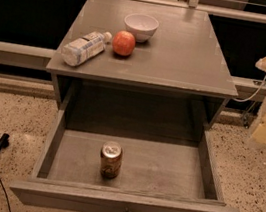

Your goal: Pick orange can from top drawer and place on counter

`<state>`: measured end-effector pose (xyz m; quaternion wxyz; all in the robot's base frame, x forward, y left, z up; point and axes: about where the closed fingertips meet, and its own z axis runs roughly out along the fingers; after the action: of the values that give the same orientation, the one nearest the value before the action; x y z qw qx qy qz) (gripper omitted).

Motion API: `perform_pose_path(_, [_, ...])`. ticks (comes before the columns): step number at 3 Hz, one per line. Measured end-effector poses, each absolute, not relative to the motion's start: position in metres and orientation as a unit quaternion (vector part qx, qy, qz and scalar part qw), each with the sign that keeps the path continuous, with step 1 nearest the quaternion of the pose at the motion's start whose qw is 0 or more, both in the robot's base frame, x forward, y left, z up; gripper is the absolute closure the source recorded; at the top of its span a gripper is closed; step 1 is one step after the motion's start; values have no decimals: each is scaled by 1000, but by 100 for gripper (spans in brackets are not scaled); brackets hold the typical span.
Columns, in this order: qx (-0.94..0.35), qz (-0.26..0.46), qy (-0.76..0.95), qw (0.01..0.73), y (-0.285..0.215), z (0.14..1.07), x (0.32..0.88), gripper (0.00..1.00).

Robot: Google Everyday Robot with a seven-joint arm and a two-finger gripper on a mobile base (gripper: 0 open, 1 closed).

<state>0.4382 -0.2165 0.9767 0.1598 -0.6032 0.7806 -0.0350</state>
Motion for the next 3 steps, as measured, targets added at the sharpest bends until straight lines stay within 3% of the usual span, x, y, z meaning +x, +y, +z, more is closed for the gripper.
perform_pose_path(2, [-616,-29,771,156,-196,958,438,0])
perform_pose_path(3, [-644,9,749,157,-146,904,446,0])
